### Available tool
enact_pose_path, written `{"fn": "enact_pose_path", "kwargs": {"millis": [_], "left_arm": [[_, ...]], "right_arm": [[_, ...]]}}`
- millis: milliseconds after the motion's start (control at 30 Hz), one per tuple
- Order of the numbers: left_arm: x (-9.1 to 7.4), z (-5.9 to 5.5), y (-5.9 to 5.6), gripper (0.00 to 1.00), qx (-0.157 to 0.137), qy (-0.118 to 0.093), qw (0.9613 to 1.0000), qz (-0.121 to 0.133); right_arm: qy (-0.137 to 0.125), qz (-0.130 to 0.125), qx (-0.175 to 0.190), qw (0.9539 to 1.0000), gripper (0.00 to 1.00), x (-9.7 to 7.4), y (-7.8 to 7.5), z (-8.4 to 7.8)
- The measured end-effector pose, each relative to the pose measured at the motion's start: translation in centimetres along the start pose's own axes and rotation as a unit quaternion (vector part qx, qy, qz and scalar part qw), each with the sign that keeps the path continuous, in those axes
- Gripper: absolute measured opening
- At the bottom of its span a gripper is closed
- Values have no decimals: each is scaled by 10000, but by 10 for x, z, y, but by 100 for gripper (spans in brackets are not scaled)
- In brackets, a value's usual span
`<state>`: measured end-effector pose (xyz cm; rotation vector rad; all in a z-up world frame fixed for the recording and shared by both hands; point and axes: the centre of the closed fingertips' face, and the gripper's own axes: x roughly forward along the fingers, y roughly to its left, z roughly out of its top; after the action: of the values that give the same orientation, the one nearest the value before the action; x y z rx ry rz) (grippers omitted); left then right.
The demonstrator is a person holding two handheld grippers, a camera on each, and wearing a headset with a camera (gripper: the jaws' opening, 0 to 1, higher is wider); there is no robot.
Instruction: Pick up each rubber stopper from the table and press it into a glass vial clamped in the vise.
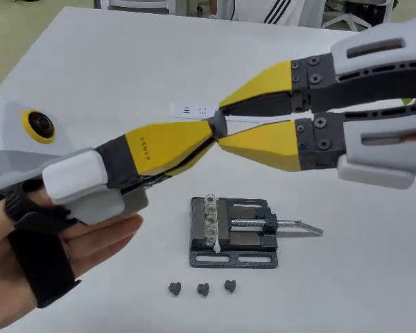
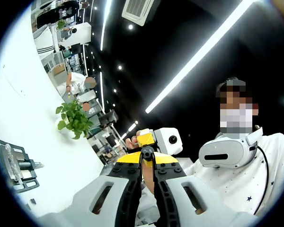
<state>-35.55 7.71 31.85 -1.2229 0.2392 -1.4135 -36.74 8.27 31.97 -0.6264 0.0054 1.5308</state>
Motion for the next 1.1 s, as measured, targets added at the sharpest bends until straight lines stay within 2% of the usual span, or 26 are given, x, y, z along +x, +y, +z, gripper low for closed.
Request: {"fn": "enact_pose_path", "kwargs": {"millis": [200, 433, 533, 567, 633, 700, 733, 767, 800, 867, 900, 967, 1000, 1033, 1100], "left_arm": [[0, 0, 0, 4, 34, -12, 10000, -13], [-3, -2, 4, 4, 251, 36, 9997, 64], [-4, -3, 6, 4, 423, 78, 9990, 117], [-6, -4, 8, 5, 574, 108, 9981, 177], [-10, -2, 13, 5, 938, 122, 9950, 330], [-16, 4, 15, 8, 1162, 46, 9921, 468], [-21, 7, 17, 9, 1280, 16, 9901, 569], [-24, 7, 20, 10, 1369, 87, 9882, 683], [-30, 8, 24, 11, 1607, 149, 9832, 849], [-37, 9, 30, 18, 1845, 184, 9765, 1095], [-41, 8, 34, 22, 2041, 279, 9706, 1243], [-49, 5, 39, 27, 2286, 430, 9620, 1432], [-55, 2, 44, 28, 2473, 573, 9543, 1580], [-58, 1, 47, 30, 2531, 600, 9510, 1670], [-66, -3, 55, 35, 2745, 757, 9385, 1951]], "right_arm": [[27, 16, 43, 10000, 6, 0, -1, -1], [96, 76, 121, 9999, 6, 2, 1, -7], [132, 106, 154, 9997, 6, 4, 2, -9], [166, 141, 174, 9996, 6, 5, 2, -11], [231, 199, 207, 9993, 6, 5, 4, -14], [281, 221, 228, 9991, 6, 4, 4, -17], [321, 226, 272, 9989, 6, 3, 3, -19], [344, 231, 319, 9986, 6, 3, 3, -21], [367, 217, 371, 9984, 6, 1, 0, -24], [448, 177, 479, 9977, 6, 0, -4, -31], [519, 159, 540, 9971, 6, -1, -7, -37], [589, 161, 605, 9963, 6, -1, -10, -44], [638, 166, 670, 9956, 6, 0, -13, -49], [691, 160, 730, 9948, 6, 0, -15, -53], [820, 167, 775, 9935, 6, 3, -21, -64]]}}
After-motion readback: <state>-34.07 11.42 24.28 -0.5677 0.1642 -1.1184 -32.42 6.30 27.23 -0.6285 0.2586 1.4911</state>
